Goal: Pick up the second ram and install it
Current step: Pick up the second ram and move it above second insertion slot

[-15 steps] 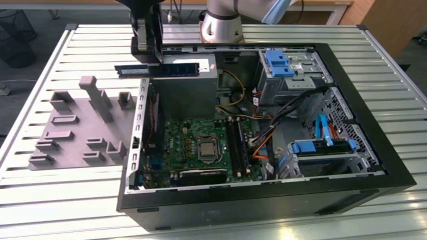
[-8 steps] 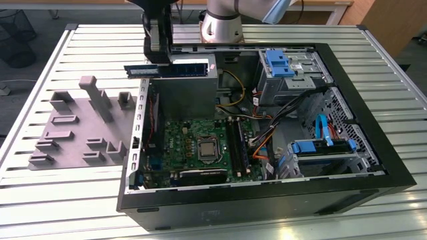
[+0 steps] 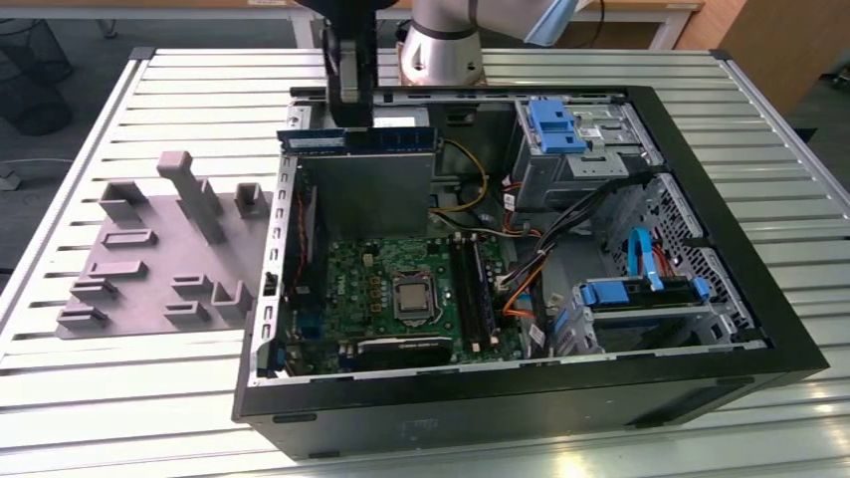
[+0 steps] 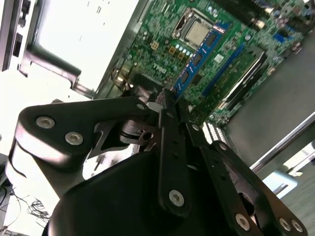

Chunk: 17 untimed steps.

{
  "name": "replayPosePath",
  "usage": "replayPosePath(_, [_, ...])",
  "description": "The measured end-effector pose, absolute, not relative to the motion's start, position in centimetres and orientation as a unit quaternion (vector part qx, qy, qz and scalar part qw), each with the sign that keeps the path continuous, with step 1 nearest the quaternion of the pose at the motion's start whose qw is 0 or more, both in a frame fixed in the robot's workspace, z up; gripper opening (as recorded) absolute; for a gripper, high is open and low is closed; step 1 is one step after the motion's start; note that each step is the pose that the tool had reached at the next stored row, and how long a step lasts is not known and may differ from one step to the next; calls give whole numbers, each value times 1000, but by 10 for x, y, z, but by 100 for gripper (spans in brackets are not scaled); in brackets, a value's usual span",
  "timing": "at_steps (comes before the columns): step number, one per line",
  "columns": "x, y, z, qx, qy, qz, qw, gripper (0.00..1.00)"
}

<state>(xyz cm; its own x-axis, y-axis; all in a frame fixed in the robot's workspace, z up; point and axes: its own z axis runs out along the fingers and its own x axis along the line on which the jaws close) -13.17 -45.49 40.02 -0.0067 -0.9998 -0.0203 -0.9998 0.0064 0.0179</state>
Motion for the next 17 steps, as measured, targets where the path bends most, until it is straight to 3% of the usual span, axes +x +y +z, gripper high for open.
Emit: replayPosePath(17, [-68,-455,398,-705,709,16,-1,14])
